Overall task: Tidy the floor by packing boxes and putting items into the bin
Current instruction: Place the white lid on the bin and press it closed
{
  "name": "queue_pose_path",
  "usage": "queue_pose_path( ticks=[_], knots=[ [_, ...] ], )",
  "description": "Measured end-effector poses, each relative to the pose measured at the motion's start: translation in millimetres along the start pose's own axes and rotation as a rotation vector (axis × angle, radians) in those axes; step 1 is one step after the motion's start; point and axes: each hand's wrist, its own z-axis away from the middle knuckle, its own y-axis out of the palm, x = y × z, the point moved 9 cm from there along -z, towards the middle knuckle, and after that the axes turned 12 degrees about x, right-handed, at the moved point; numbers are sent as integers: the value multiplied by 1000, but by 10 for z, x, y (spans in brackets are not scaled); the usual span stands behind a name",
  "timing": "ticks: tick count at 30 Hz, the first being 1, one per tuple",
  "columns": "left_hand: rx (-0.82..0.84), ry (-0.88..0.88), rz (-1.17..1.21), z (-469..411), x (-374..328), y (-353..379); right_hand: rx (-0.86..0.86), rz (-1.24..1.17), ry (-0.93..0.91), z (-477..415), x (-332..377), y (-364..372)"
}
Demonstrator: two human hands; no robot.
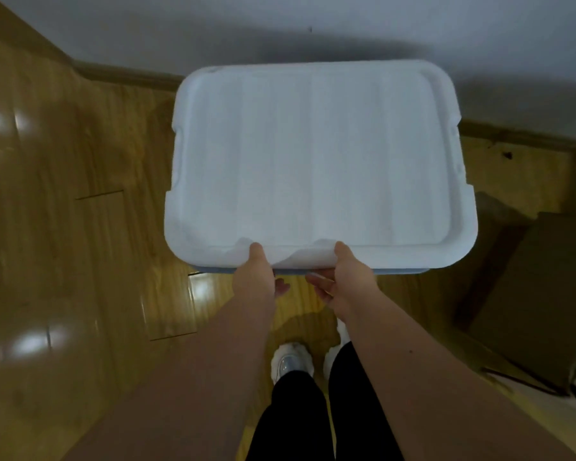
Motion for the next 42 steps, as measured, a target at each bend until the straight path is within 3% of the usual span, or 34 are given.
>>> queue_pose_path(
  ticks=[8, 14, 16, 18, 22, 25, 28, 36, 42],
  knots=[
    [-9, -113, -118, -188, 167, -17, -58, 343, 268, -247, -137, -161],
    [-26, -108, -138, -263, 159, -94, -50, 408, 155, -375, -147, -232],
    [-122, -11, -447, -235, -22, -196, -107, 466, 35, -356, -60, -324],
    [-234, 250, -810, -95, -342, -131, -203, 616, -158, -249, 154, -401],
    [-131, 754, -1239, 273, -701, 589, -367, 679, -505, 89, 708, -514],
    [-12, 865, -1584, 343, -706, 1152, -532, 693, -615, 254, 1161, -766],
    [82, 851, -1818, 247, -674, 1711, -705, 777, -536, 216, 1536, -1121],
    [91, 847, -2072, -87, -807, 2873, -508, 658, -464, -393, 2098, -1442],
    [112, 837, -2124, -256, -807, 2955, -334, 634, -343, -756, 2130, -1598]
  ],
)
